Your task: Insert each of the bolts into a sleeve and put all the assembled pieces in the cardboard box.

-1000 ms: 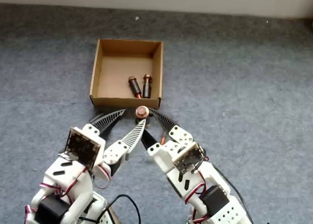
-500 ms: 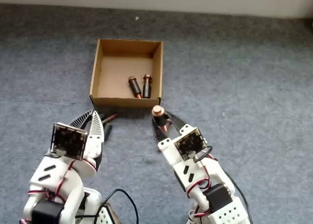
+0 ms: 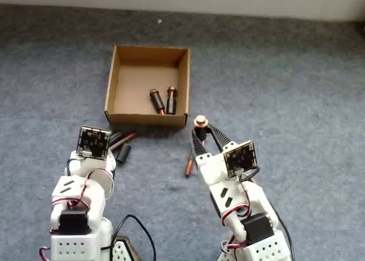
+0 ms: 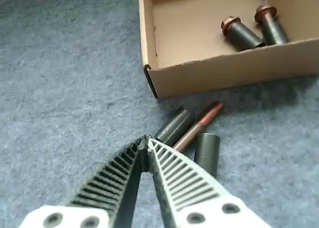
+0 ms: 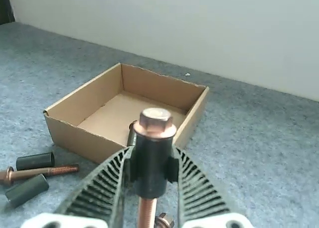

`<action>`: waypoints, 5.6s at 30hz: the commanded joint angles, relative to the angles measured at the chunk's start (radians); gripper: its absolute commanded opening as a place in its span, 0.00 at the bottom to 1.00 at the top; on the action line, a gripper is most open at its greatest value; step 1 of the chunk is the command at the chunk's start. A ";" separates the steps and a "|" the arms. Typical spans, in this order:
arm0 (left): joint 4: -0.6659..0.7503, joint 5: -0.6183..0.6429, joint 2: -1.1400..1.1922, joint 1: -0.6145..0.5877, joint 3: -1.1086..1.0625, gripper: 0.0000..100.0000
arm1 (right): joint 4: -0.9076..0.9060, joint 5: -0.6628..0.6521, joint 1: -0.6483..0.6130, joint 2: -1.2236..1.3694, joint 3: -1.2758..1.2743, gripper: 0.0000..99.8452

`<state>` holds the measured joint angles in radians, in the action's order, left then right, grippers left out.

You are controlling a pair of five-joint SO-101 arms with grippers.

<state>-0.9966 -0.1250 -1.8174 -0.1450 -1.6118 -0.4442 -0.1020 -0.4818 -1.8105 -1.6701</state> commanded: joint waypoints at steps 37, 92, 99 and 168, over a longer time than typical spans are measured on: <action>0.077 -0.095 0.002 0.074 -0.084 0.01 | 0.424 -0.061 -0.051 1.280 0.780 0.01; 0.084 -0.087 -0.005 -0.400 0.045 0.01 | 0.183 -0.054 -0.348 1.557 0.866 0.13; 0.084 -0.087 -0.005 -0.412 0.044 0.01 | 0.131 0.046 -0.421 1.647 0.957 0.13; 0.084 -0.087 -0.005 -0.367 0.027 0.01 | -0.664 0.540 -0.328 1.721 1.557 0.01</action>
<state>-0.9137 -0.2079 -1.8174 -0.5378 -1.6072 -1.0994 0.4780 -0.8439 0.0537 -0.0867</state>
